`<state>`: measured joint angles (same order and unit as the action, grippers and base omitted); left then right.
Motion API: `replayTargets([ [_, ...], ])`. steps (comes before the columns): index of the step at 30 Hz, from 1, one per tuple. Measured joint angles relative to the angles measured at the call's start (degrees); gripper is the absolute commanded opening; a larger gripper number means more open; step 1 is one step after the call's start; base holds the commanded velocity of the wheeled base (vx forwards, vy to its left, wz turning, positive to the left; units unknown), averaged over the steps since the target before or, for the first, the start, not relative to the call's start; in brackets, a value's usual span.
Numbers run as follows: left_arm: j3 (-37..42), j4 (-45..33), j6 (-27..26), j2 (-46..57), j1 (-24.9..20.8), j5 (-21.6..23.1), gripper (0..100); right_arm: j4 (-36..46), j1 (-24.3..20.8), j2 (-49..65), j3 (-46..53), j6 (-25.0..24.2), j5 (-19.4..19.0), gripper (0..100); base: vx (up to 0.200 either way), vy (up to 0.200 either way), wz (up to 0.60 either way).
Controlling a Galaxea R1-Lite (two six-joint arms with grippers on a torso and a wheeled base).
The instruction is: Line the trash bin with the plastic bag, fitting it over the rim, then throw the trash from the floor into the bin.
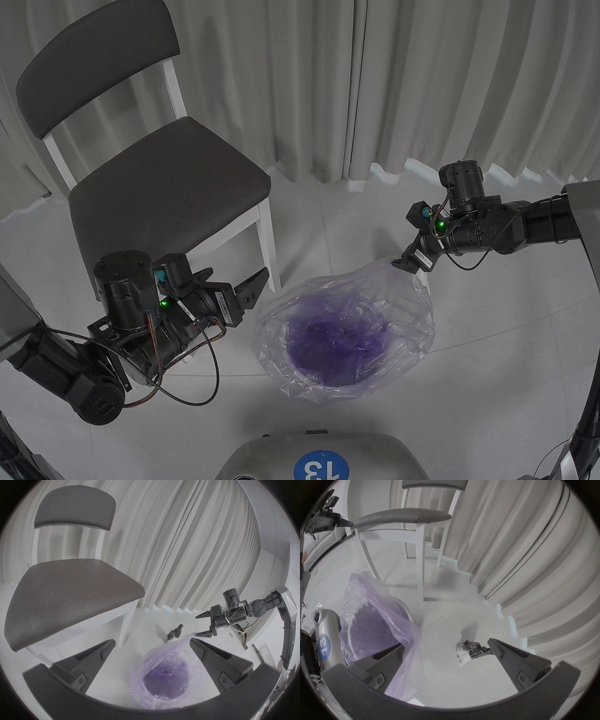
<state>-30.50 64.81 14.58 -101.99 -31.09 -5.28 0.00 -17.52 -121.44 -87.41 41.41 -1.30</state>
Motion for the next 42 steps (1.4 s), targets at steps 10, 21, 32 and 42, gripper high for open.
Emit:
replayTargets([
  [10, 0.9, 0.4, -0.1, 0.1, -0.3, 1.1, 100, 11.2, 1.0, 2.9, 1.3, -4.5, -6.3, 100, 0.0, 0.0, 0.0],
  [21, 1.3, 0.4, 0.0, 0.3, -0.2, 1.6, 100, 12.8, 1.4, 0.5, 1.9, -6.5, -8.9, 100, 0.0, 0.0, 0.0],
  [32, 2.5, 5.9, -0.4, 0.0, -0.1, 4.4, 100, 12.4, 2.9, 2.3, 3.2, -6.9, -8.9, 100, 0.018, 0.0, 0.0],
  [42, 2.7, 10.1, -1.3, -2.8, -0.1, 3.3, 100, 9.8, 5.5, 12.3, 15.9, -7.6, -8.9, 100, 0.16, 0.0, 0.0],
])
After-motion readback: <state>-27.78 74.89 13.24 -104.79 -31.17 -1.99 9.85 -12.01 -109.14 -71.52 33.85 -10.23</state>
